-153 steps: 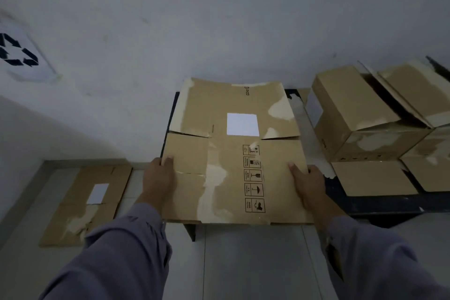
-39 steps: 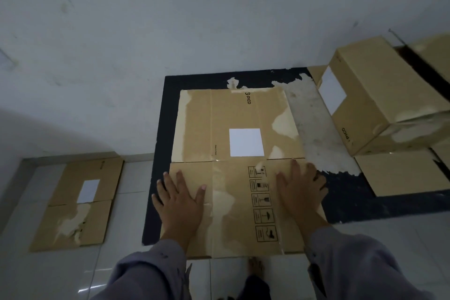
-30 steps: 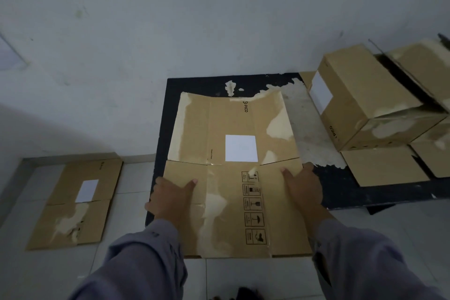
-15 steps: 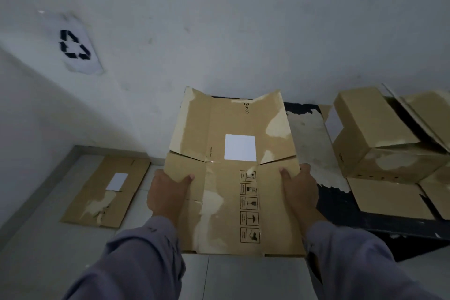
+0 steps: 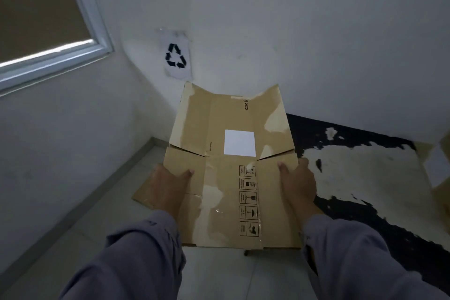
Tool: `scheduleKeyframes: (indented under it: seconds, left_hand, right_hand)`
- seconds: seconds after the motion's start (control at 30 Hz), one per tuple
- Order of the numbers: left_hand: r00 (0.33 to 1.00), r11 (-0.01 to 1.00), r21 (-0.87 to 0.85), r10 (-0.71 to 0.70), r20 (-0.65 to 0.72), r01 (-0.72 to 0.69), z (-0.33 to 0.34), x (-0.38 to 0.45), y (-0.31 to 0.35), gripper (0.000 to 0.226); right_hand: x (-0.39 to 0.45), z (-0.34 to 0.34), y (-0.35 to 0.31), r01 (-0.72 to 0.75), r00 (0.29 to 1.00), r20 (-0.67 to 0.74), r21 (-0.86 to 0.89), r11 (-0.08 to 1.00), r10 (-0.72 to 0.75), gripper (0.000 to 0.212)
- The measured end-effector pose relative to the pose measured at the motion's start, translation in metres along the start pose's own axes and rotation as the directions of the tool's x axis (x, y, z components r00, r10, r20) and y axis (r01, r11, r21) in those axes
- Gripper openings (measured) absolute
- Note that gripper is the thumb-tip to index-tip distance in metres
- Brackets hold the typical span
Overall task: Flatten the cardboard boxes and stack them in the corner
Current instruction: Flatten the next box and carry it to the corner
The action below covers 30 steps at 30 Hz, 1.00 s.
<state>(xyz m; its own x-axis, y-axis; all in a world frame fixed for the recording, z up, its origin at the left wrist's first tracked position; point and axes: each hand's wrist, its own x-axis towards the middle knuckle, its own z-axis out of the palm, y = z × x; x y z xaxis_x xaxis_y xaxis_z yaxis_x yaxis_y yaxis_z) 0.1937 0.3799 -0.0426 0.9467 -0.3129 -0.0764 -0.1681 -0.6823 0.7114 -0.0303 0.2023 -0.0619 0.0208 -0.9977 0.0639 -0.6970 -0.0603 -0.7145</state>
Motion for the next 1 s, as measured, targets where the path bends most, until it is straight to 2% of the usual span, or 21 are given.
scheduleKeyframes:
  seconds: [0.13, 0.27, 0.53, 0.73, 1.0]
  left_hand:
    - [1.0, 1.0, 0.001, -0.009, -0.011, 0.009, -0.035, 0.072, -0.024, 0.074]
    - [0.999, 0.998, 0.062, -0.018, -0.045, 0.021, -0.065, 0.141, -0.048, 0.074]
    - [0.997, 0.985, 0.158, -0.062, -0.044, 0.068, -0.102, 0.257, -0.085, 0.07]
    - [0.996, 0.981, 0.168, -0.09, -0.013, 0.091, -0.095, 0.353, -0.087, 0.069]
    - [0.988, 0.961, 0.226, -0.152, -0.036, 0.157, -0.089, 0.49, -0.076, 0.065]
  right_hand:
    - [-0.008, 0.061, -0.054, 0.003, 0.999, 0.039, 0.041, 0.999, -0.005, 0.04]
    - [-0.024, 0.125, -0.102, 0.024, 0.999, 0.044, 0.046, 0.999, -0.026, 0.043]
    - [-0.036, 0.235, -0.181, 0.021, 0.996, 0.083, -0.016, 1.0, -0.02, 0.04]
    - [0.001, 0.31, -0.239, -0.011, 0.993, 0.112, -0.108, 0.994, 0.023, 0.037]
    - [0.068, 0.414, -0.33, 0.022, 0.979, 0.205, -0.159, 0.987, 0.011, 0.04]
